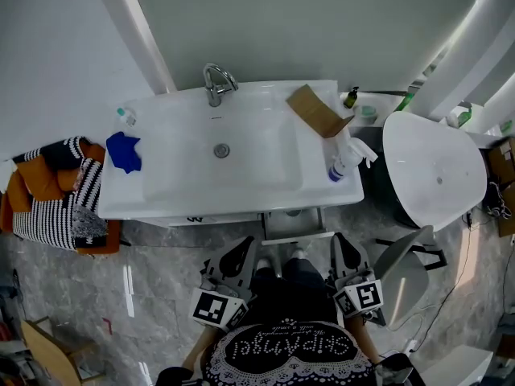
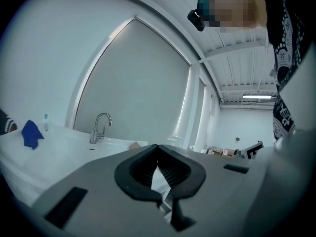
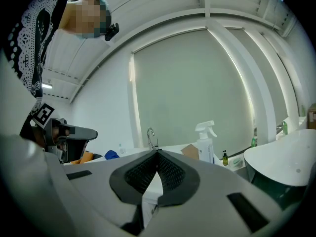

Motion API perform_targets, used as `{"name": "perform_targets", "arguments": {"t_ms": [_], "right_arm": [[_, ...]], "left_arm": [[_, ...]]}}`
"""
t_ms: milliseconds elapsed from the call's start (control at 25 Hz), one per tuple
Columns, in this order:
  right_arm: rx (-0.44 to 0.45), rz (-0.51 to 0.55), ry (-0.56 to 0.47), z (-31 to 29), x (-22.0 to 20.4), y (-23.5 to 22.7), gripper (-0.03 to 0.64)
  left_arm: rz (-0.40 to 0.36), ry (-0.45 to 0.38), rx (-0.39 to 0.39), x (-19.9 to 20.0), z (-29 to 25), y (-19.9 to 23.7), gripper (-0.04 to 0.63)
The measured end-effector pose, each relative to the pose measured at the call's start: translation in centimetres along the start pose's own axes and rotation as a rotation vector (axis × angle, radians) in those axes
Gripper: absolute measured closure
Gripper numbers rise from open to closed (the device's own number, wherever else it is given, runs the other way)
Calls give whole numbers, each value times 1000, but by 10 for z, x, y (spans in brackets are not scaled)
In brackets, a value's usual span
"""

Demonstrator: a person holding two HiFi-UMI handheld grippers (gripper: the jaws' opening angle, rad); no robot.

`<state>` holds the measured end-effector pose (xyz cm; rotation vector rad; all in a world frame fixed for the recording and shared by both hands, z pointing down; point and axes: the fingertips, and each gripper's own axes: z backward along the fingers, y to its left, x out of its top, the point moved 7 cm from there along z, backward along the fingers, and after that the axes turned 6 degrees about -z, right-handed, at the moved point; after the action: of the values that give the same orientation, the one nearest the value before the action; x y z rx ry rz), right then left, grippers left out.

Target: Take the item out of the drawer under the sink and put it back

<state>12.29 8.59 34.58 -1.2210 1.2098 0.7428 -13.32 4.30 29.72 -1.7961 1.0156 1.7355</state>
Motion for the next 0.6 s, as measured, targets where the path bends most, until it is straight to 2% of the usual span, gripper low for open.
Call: {"name": "perform_targets", "arguments": {"t_ms": [280,600], "right_arm": [[31,-10,5,9,1,11,600],[104,-44,13,5,-2,21,598]], "left_arm": [[7,8,7,-4,6,-1,591],[-3,48,-30,-15,7,-7,591]]}}
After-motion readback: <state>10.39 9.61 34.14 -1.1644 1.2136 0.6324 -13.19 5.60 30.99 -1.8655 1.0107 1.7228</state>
